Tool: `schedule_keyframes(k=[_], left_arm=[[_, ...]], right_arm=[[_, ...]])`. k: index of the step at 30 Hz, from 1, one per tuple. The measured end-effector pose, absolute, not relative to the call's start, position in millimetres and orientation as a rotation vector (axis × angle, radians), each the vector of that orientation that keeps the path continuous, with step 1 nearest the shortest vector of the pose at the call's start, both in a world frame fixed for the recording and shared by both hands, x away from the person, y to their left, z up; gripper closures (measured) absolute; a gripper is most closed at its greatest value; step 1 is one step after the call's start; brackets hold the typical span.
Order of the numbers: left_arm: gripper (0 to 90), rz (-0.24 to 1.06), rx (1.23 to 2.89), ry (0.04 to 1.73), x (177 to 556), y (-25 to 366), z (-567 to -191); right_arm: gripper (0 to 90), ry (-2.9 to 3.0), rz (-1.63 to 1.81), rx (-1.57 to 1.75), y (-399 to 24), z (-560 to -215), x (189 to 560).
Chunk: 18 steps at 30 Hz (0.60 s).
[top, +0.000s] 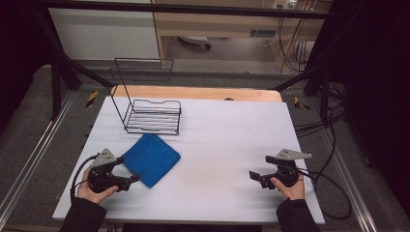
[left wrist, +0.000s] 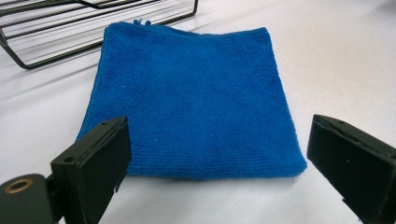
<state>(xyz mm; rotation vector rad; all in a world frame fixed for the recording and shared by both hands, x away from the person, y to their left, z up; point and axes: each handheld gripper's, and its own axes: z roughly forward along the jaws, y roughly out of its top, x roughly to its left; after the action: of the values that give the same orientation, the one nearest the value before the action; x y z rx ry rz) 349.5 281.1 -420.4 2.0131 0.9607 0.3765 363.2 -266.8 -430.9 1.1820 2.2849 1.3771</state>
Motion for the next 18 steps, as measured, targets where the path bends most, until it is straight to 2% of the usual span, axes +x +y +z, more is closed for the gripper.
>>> schedule_keyframes(k=[18], left_arm=[[11.3, 0.363, 2.067, 0.943, 344, 265, -424]], right_arm=[[0.9, 2.292, 1.371, 1.194, -265, -431, 364]])
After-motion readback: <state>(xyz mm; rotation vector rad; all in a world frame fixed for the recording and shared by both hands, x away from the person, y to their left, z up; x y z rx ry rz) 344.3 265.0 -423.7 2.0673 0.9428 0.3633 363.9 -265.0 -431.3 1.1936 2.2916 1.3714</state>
